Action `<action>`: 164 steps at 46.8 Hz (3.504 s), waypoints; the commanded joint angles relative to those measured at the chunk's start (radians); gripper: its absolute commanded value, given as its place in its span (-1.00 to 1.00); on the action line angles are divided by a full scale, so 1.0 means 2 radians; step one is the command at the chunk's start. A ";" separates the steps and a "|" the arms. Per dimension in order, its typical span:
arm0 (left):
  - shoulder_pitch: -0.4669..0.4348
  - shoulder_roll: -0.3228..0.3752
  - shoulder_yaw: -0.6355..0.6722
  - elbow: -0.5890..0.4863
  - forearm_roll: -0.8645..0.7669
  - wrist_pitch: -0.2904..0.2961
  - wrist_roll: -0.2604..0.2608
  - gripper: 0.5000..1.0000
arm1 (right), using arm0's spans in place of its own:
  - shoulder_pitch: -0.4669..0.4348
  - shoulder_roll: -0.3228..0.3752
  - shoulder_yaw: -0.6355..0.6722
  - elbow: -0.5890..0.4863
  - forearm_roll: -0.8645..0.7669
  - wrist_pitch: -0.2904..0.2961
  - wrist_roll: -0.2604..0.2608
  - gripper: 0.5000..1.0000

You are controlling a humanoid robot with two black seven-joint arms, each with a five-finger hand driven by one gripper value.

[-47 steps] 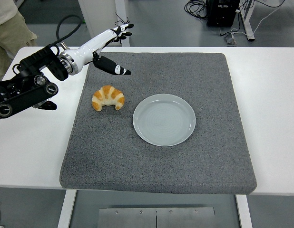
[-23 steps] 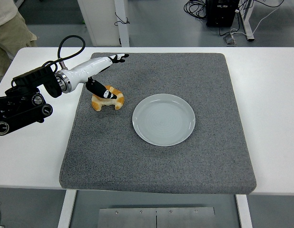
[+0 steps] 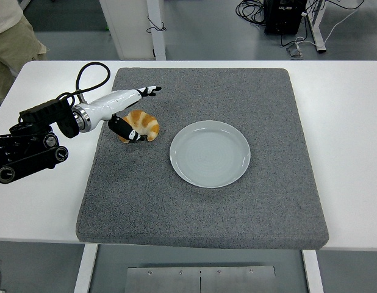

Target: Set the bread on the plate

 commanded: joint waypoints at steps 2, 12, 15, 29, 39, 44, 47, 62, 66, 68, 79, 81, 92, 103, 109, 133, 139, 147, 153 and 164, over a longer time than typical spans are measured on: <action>0.007 -0.003 -0.001 0.007 0.005 0.004 -0.001 0.88 | 0.000 0.000 0.000 0.000 0.000 0.000 0.000 1.00; 0.012 -0.015 -0.001 0.021 0.005 0.010 -0.001 0.88 | 0.000 0.000 0.000 0.000 0.000 0.000 0.000 1.00; 0.014 -0.022 -0.001 0.025 0.005 0.010 -0.001 0.88 | 0.000 0.000 0.000 0.000 0.000 0.000 0.000 1.00; 0.014 -0.041 -0.001 0.060 0.005 0.020 -0.007 0.88 | 0.000 0.000 0.000 0.000 0.000 0.000 0.000 1.00; 0.018 -0.054 -0.001 0.074 0.003 0.025 -0.008 0.86 | 0.000 0.000 0.000 0.000 0.000 0.000 0.000 1.00; 0.019 -0.059 -0.001 0.085 0.003 0.026 -0.008 0.85 | 0.000 0.000 0.000 0.000 0.000 0.000 0.000 1.00; 0.020 -0.063 -0.001 0.086 0.003 0.026 -0.008 0.77 | 0.000 0.000 0.000 0.000 0.000 0.000 0.000 1.00; 0.020 -0.065 -0.001 0.087 -0.002 0.026 -0.012 -0.80 | 0.000 0.000 0.000 0.000 0.000 0.000 0.000 1.00; 0.019 -0.067 -0.001 0.087 -0.004 0.026 -0.013 -1.00 | 0.000 0.000 0.000 0.000 0.000 0.000 0.000 1.00; 0.019 -0.067 -0.001 0.087 -0.004 0.026 -0.015 -1.00 | 0.000 0.000 0.000 0.000 0.000 0.000 0.000 1.00; 0.003 -0.063 -0.005 0.086 -0.005 0.024 -0.044 -1.00 | 0.000 0.000 0.000 0.000 0.000 0.000 0.000 1.00; -0.007 -0.061 -0.006 0.087 -0.005 0.022 -0.044 -1.00 | 0.000 0.000 0.000 0.000 0.000 0.000 0.000 1.00; -0.070 -0.044 -0.005 0.082 -0.029 -0.002 -0.044 -1.00 | 0.000 0.000 0.000 0.000 0.000 0.000 0.000 1.00; -0.128 -0.028 -0.008 0.077 -0.044 -0.035 -0.044 -1.00 | 0.000 0.000 0.000 0.000 0.000 0.000 0.000 1.00; -0.157 -0.019 -0.007 0.067 -0.051 -0.045 -0.045 -1.00 | 0.000 0.000 0.000 0.000 0.000 0.000 0.000 1.00; -0.220 -0.026 -0.007 0.065 -0.051 -0.071 -0.046 -1.00 | 0.000 0.000 0.000 0.000 0.000 0.000 0.000 1.00; -0.237 -0.047 -0.005 0.066 -0.051 -0.075 -0.046 -1.00 | 0.000 0.000 0.000 0.000 0.000 0.000 0.000 1.00; -0.245 -0.096 -0.005 0.066 -0.051 -0.077 -0.047 -1.00 | 0.000 0.000 0.000 0.000 0.000 0.000 0.000 1.00; -0.243 -0.140 -0.001 0.068 -0.050 -0.077 -0.047 -1.00 | 0.000 0.000 0.000 0.000 0.000 0.000 0.000 1.00; -0.240 -0.193 0.024 0.072 -0.040 -0.077 -0.051 -1.00 | 0.000 0.000 0.000 0.000 0.000 0.000 0.000 1.00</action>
